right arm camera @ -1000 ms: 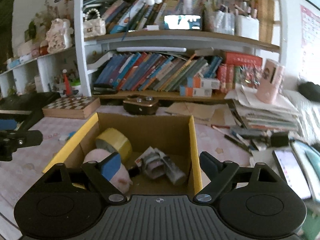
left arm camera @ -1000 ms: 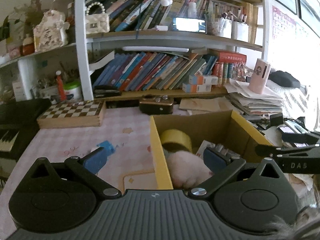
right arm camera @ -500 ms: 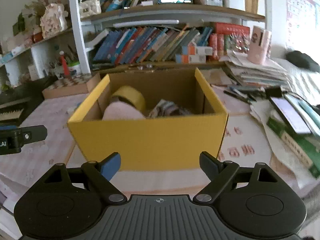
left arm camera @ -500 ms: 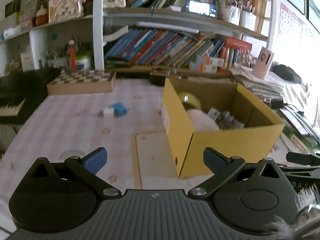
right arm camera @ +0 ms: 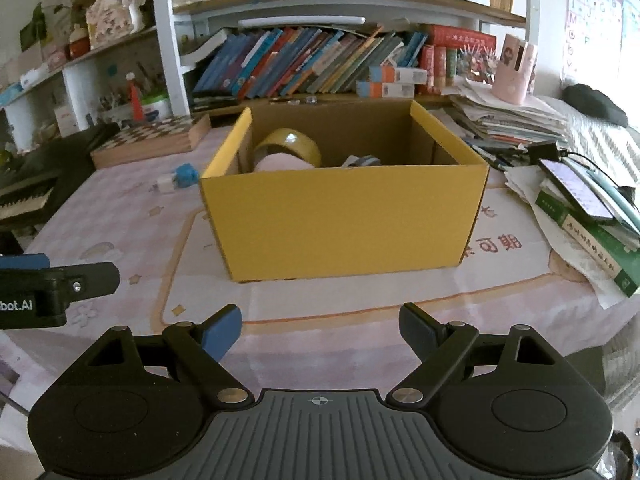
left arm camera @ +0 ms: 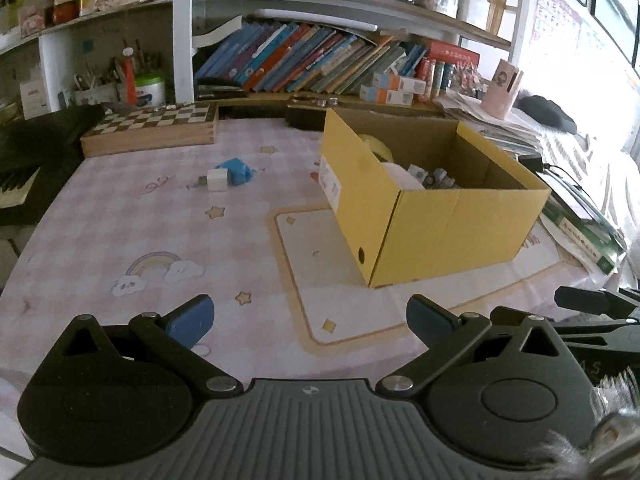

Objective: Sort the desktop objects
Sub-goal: 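Withdraw both open tools up out of the yellow box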

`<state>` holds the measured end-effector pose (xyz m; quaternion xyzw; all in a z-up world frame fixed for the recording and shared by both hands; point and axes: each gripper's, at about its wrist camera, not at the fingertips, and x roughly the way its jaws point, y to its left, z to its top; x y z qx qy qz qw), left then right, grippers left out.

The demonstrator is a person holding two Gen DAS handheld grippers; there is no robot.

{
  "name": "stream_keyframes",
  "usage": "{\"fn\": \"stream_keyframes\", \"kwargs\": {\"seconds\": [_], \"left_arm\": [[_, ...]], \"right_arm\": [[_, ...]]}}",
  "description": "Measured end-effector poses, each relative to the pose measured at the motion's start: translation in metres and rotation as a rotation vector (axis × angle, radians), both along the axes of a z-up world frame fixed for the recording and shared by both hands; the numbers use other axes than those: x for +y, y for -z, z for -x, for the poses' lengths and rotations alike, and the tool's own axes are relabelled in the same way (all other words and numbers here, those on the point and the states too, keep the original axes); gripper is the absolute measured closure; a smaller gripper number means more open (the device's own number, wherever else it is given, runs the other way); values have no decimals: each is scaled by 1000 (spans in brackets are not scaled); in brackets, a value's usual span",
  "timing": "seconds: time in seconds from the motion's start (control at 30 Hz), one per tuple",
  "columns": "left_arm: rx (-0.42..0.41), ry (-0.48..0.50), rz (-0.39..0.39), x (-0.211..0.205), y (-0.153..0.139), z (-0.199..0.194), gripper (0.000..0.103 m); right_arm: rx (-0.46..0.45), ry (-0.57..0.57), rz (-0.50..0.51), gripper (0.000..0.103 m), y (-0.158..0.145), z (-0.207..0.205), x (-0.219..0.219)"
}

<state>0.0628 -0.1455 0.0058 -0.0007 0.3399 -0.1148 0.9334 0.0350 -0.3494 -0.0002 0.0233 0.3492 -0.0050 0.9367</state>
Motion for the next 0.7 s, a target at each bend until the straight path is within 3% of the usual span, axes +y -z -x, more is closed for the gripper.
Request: {"fn": "stream_keyframes", "kwargs": {"seconds": [0.7], "left_arm": [[12,27,-7,67,3,32,0]], "right_arm": [[5,6,14,14,0,39,71]]}}
